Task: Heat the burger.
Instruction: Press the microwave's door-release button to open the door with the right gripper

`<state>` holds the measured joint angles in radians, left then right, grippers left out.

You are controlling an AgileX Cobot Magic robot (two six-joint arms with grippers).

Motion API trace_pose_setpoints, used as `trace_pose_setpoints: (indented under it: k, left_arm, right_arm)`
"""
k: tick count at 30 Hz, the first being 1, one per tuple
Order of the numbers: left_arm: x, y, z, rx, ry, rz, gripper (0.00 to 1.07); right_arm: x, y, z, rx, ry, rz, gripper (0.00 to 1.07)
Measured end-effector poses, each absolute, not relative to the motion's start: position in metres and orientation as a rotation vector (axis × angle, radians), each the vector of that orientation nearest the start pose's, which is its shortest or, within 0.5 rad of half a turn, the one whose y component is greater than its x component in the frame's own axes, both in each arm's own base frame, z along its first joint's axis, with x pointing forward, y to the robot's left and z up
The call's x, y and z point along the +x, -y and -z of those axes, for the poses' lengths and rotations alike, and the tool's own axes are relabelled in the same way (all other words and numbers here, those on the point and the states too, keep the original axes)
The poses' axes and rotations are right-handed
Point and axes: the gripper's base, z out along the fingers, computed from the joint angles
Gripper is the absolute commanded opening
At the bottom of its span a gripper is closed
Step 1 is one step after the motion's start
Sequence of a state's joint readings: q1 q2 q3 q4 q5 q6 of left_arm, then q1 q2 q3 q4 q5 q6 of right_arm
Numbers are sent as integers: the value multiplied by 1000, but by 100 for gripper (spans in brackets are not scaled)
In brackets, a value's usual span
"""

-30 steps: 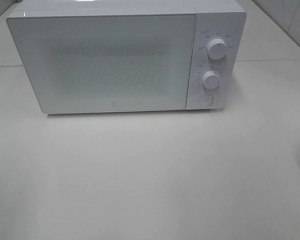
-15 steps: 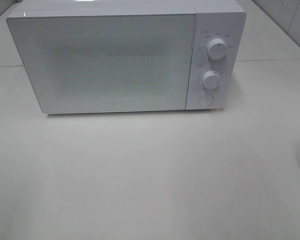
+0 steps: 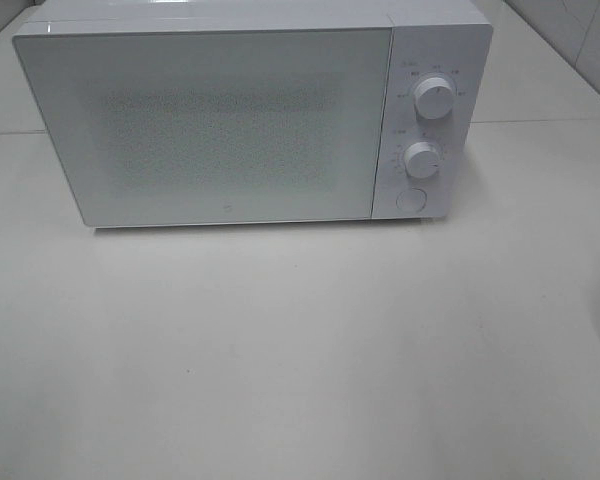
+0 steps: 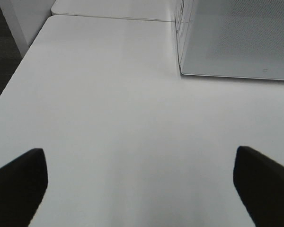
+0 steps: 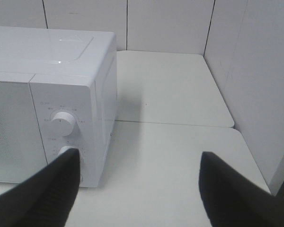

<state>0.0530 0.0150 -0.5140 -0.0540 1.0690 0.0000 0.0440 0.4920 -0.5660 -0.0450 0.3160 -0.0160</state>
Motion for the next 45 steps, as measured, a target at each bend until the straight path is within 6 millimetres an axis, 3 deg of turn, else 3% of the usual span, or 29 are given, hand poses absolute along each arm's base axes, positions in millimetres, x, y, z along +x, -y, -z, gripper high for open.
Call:
trace_pose_setpoints:
  k: [5,7,11,13,16,19,21,27,31,34,36,41,42,43,44,45]
  left_arm:
    - [-4,5,-281,-52,-2052,32,100]
    - [-4,5,-281,-52,-2052,32,100]
    - [-4,5,-281,-52,-2052,32,100]
    - [-4,5,-281,-52,-2052,32,100]
    - [-4,5,-281,-52,-2052,32,100]
    - [-4,5,-281,-52,-2052,32,100]
    - [-4,5,-281,-52,-2052,32,100]
    - [-4,5,-281,-52,-2052,32,100]
    - [-4,5,-281,-52,-2052,32,100]
    - [-4,5,-281,-52,-2052,32,100]
    - [-4,5,-281,-52,-2052,32,100]
    - [-4,5,-281,-52,-2052,32,100]
    - [-4,5,-281,-52,-2052,32,100]
    - [-4,5,-281,-52,-2052,32,100]
    - [-4,5,-281,-52,-2052,32,100]
    - [-4,5,-281,-52,-2052,32,100]
  right_arm:
    - [131,-5,-329,-89,-1712,23,70]
    - [156,-7,-317,-94,-1696,17,70]
    - [167,-8,-310,-96,-1689,14,70]
    - [186,-9,-297,-99,-1666,8,70]
    - [199,-10,-287,-101,-1648,3,70]
    - [203,-10,-283,-101,-1638,1,70]
    - [216,-12,-268,-102,-1603,-6,70]
    - [225,-13,-249,-102,-1588,-13,69]
    - [229,-13,-223,-101,-1566,-23,69]
    - [229,-13,-218,-101,-1567,-25,68]
    - [228,-14,-199,-100,-1572,-31,63]
    - [225,-14,-184,-98,-1568,-36,55]
    - [223,-14,-174,-99,-1606,-38,49]
    - [223,-14,-174,-99,-1606,-38,49]
    - [222,-14,-163,-100,-1653,-39,40]
    - [222,-14,-163,-100,-1653,-39,40]
